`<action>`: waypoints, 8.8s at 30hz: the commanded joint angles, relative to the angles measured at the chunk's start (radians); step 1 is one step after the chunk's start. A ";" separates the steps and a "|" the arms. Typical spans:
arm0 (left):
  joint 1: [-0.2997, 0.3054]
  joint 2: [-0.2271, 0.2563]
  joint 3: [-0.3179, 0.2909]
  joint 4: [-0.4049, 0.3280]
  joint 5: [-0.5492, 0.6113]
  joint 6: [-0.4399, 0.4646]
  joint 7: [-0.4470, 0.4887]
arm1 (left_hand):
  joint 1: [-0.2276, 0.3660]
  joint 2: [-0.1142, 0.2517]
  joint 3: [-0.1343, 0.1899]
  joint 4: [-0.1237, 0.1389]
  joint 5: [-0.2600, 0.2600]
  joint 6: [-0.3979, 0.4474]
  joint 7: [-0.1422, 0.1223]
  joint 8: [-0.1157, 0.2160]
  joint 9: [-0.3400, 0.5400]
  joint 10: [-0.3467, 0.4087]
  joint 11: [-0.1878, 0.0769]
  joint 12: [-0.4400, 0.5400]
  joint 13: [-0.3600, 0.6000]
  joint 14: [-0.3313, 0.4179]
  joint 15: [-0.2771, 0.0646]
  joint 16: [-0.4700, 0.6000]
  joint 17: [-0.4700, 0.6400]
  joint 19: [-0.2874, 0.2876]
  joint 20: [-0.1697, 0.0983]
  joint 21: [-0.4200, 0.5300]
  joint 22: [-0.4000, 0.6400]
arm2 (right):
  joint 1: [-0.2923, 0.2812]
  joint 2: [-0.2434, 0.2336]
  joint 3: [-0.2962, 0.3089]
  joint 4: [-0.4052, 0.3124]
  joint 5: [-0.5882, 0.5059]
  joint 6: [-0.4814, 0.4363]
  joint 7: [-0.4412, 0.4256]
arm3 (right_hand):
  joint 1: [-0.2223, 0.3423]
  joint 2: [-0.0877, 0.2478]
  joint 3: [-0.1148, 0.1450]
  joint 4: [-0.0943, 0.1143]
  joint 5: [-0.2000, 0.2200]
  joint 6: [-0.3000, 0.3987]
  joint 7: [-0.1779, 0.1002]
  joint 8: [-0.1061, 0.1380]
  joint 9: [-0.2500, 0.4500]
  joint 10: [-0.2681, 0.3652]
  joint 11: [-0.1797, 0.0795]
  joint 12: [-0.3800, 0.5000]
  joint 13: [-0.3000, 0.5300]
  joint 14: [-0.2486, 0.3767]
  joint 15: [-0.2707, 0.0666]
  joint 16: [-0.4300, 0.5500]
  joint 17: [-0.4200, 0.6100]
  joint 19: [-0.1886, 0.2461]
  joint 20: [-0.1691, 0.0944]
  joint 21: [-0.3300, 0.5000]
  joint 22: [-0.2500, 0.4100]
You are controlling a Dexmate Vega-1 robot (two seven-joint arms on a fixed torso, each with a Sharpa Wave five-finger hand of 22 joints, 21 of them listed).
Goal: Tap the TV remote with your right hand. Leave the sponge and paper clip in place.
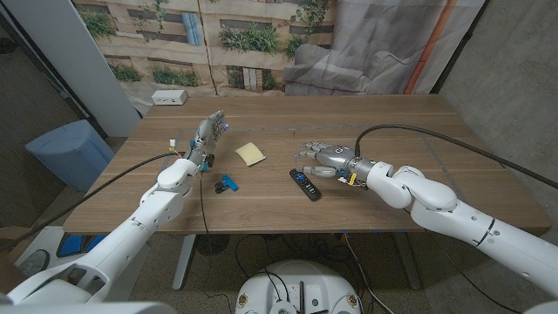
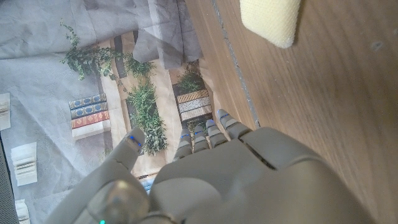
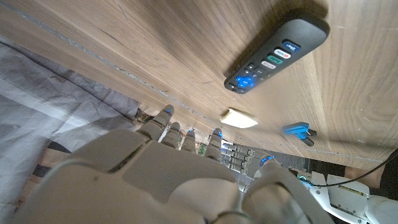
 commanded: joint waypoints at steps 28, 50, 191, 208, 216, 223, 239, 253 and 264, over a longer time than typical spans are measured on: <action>-0.013 -0.023 0.008 0.047 -0.015 -0.010 -0.023 | -0.014 0.066 0.013 0.001 0.002 0.006 -0.002 -0.001 0.004 0.008 -0.001 0.001 0.005 0.006 -0.006 0.000 0.003 0.010 -0.064 -0.005 0.005 | -0.065 0.046 -0.053 -0.005 0.000 -0.148 -0.012 | -0.021 0.097 -0.013 0.029 0.006 -0.027 -0.018 -0.005 0.003 -0.035 -0.004 0.008 0.005 -0.039 -0.003 0.011 0.014 -0.026 -0.009 0.003 0.004; 0.011 -0.011 0.001 0.019 -0.019 0.000 -0.006 | -0.017 0.063 0.015 0.000 0.002 0.006 -0.004 -0.001 0.004 0.008 -0.001 0.000 0.005 0.007 -0.006 0.000 0.003 0.012 -0.062 -0.006 0.005 | -0.081 0.042 -0.078 -0.033 -0.020 -0.212 0.020 | -0.023 0.108 -0.022 0.034 0.016 -0.037 -0.022 -0.003 0.003 -0.043 -0.006 0.012 0.005 -0.054 -0.014 0.015 0.023 -0.049 -0.025 0.003 0.006; -0.004 -0.047 0.007 0.082 -0.017 -0.048 -0.020 | -0.030 0.061 0.026 0.011 0.002 0.011 -0.007 0.000 0.005 0.011 0.000 -0.001 0.006 0.009 -0.008 -0.002 0.002 0.014 -0.059 -0.007 0.005 | -0.099 0.018 0.034 -0.043 0.071 -0.143 -0.178 | -0.007 0.096 -0.096 0.020 0.060 0.156 -0.012 0.008 0.003 0.087 0.007 0.045 0.003 0.033 -0.026 0.068 0.051 0.034 -0.031 0.038 -0.001; -0.026 -0.035 0.009 0.072 0.001 -0.034 -0.007 | -0.025 0.064 0.030 0.005 0.002 0.014 -0.006 0.001 0.005 0.012 -0.001 -0.001 0.006 0.009 -0.007 -0.002 0.001 0.014 -0.059 -0.007 0.005 | -0.055 0.045 0.087 0.028 0.202 -0.109 -0.247 | 0.005 0.088 -0.084 0.010 0.058 0.133 -0.014 -0.003 0.003 0.131 0.009 0.043 0.003 0.081 -0.050 0.074 0.040 0.089 -0.038 0.038 -0.002; -0.027 -0.021 0.010 0.053 0.006 -0.010 0.002 | -0.024 0.063 0.029 0.004 0.002 0.014 -0.006 0.000 0.005 0.012 -0.001 -0.001 0.006 0.009 -0.008 -0.002 0.001 0.014 -0.060 -0.007 0.005 | -0.054 0.057 0.114 0.053 0.259 -0.113 -0.296 | 0.009 0.086 -0.078 0.006 0.057 0.093 -0.015 -0.011 0.002 0.135 0.005 0.038 0.002 0.093 -0.057 0.071 0.034 0.100 -0.043 0.034 -0.003; -0.026 -0.030 0.006 0.054 -0.001 -0.012 0.010 | -0.024 0.063 0.029 0.002 0.001 0.014 -0.006 0.000 0.005 0.013 -0.002 -0.001 0.006 0.010 -0.010 -0.002 0.001 0.014 -0.059 -0.007 0.005 | -0.038 0.085 0.138 0.097 0.341 -0.107 -0.334 | 0.019 0.084 -0.067 -0.001 0.058 0.073 -0.019 -0.008 0.002 0.147 0.002 0.035 0.002 0.126 -0.063 0.074 0.024 0.131 -0.047 0.035 -0.004; -0.025 -0.020 -0.006 0.070 -0.004 -0.033 -0.005 | -0.024 0.061 0.028 0.000 0.001 0.016 -0.008 0.000 0.005 0.015 -0.003 -0.001 0.006 0.010 -0.011 -0.002 0.002 0.013 -0.059 -0.008 0.005 | -0.004 0.114 0.169 0.168 0.525 -0.101 -0.355 | 0.021 0.081 -0.054 -0.003 0.058 0.018 -0.011 -0.011 0.001 0.181 0.002 0.037 0.001 0.131 -0.073 0.062 0.011 0.151 -0.056 0.029 -0.004; -0.041 -0.037 0.002 0.107 -0.008 -0.062 -0.039 | -0.022 0.063 0.027 -0.003 0.000 0.017 -0.007 0.000 0.005 0.016 -0.002 -0.001 0.006 0.010 -0.010 -0.002 0.002 0.011 -0.058 -0.008 0.005 | -0.022 0.128 0.221 0.219 0.688 -0.082 -0.417 | 0.015 0.075 -0.051 -0.001 0.059 0.015 0.009 -0.002 0.000 0.208 0.005 0.036 0.000 0.177 -0.072 0.070 0.002 0.180 -0.058 0.028 -0.004; -0.024 -0.037 -0.002 0.086 -0.003 -0.078 -0.025 | -0.020 0.064 0.027 -0.006 0.000 0.018 -0.007 0.000 0.005 0.017 -0.002 0.000 0.006 0.010 -0.010 -0.001 0.001 0.008 -0.060 -0.009 0.005 | -0.036 0.167 0.259 0.298 0.843 0.009 -0.451 | 0.014 0.072 -0.049 -0.001 0.060 0.021 0.026 0.002 0.000 0.236 0.002 0.039 -0.001 0.195 -0.079 0.069 -0.006 0.181 -0.060 0.021 -0.004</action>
